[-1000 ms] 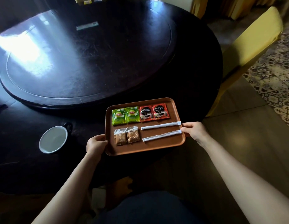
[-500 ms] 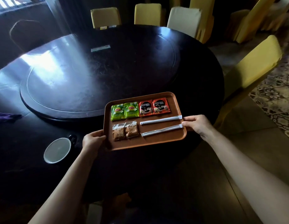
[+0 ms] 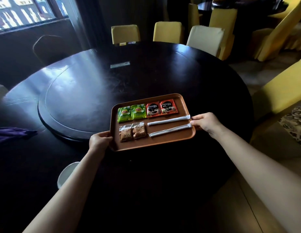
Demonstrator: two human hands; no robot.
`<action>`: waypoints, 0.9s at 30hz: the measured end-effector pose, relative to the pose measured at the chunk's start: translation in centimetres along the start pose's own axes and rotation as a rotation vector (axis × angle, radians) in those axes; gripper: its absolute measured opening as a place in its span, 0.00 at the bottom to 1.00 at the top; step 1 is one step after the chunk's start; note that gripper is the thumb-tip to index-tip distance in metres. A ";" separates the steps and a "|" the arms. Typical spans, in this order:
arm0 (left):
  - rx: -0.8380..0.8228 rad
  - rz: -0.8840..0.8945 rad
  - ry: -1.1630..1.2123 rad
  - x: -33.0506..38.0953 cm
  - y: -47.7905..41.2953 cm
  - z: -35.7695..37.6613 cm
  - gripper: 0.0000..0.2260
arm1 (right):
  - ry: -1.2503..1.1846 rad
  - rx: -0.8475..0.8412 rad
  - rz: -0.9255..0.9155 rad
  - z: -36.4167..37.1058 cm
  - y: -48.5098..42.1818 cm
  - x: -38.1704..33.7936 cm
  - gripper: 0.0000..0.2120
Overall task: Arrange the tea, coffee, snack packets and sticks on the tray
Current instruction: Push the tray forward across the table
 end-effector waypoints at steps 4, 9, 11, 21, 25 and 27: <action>0.017 -0.024 -0.009 1.2 -4.4 -1.4 0.17 | 0.005 -0.014 0.006 1.8 -2.6 -3.0 0.17; 0.025 -0.026 -0.042 3.2 -9.3 -2.5 0.16 | 0.008 -0.015 0.024 5.0 -6.0 -6.1 0.18; 0.035 -0.033 -0.066 3.7 -11.4 -3.0 0.16 | 0.009 -0.015 0.039 6.5 -7.6 -7.0 0.18; 0.031 -0.044 -0.160 4.6 -20.3 -3.1 0.16 | 0.048 0.013 0.143 12.3 -15.2 -9.0 0.18; 0.044 -0.029 -0.205 4.4 -23.0 -2.8 0.16 | 0.087 0.032 0.152 13.9 -17.4 -9.3 0.17; 0.047 -0.035 -0.214 4.1 -24.0 -2.9 0.16 | 0.110 0.045 0.153 14.7 -18.1 -9.6 0.17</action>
Point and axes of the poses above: each hand's wrist, its own y-axis away from the middle knuckle, its own z-axis out of the palm, x = y × z, the point moved 1 cm from there along -y, towards the middle knuckle, and after that the axes turned 12 degrees about y, right-handed, at the moved point
